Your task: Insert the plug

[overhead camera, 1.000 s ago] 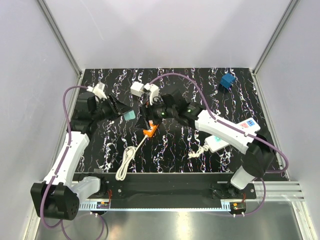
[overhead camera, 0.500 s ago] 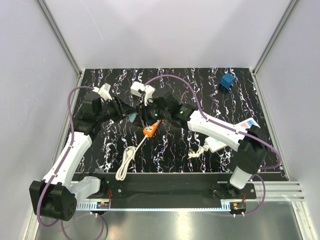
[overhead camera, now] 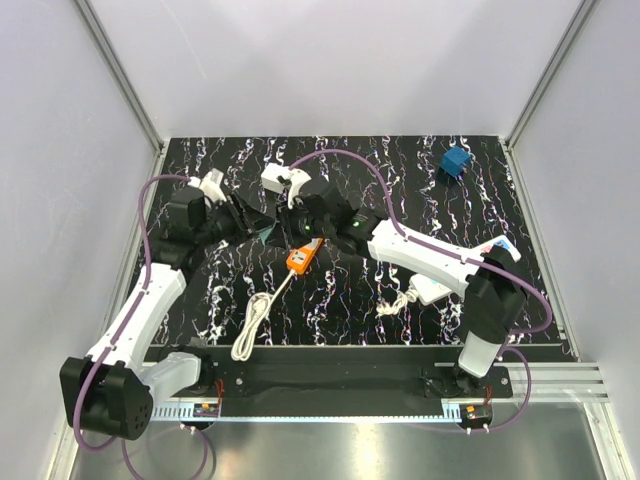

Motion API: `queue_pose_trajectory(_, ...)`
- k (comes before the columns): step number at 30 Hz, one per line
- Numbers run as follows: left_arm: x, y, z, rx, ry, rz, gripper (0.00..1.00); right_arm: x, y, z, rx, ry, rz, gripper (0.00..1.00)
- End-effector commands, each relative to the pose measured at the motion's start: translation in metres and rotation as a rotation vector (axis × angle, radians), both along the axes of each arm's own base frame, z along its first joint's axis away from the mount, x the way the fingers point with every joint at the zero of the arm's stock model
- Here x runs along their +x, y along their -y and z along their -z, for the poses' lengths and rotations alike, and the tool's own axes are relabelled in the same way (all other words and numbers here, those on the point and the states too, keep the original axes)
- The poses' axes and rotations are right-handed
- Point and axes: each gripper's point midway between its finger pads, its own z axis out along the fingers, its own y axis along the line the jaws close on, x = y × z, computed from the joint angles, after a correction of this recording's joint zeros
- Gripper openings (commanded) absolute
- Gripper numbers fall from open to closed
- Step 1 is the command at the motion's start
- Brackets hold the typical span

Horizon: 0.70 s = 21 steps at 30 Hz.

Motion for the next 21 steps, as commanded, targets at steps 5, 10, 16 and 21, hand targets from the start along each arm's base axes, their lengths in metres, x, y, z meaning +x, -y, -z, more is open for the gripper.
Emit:
queue_pose_trajectory(5, 0.007, -0.01, -0.007, 0.073, 0.011, -0.052, 0.94, 0.016, 0.009, -0.01, 0.018, 0.016, 0.15, 0.0)
queue_pose_trajectory(10, 0.012, -0.046, 0.021, 0.271, -0.091, -0.141, 0.92, 0.001, 0.036, 0.022, -0.067, -0.052, 0.194, 0.0)
queue_pose_trajectory(16, -0.005, -0.054, 0.102, 0.347, -0.322, -0.109, 0.64, -0.006, 0.071, 0.051, -0.157, -0.086, 0.282, 0.0)
queue_pose_trajectory(21, -0.019, -0.069, 0.144, 0.405, -0.387, -0.174, 0.35, -0.001, 0.09, 0.074, -0.211, -0.125, 0.323, 0.0)
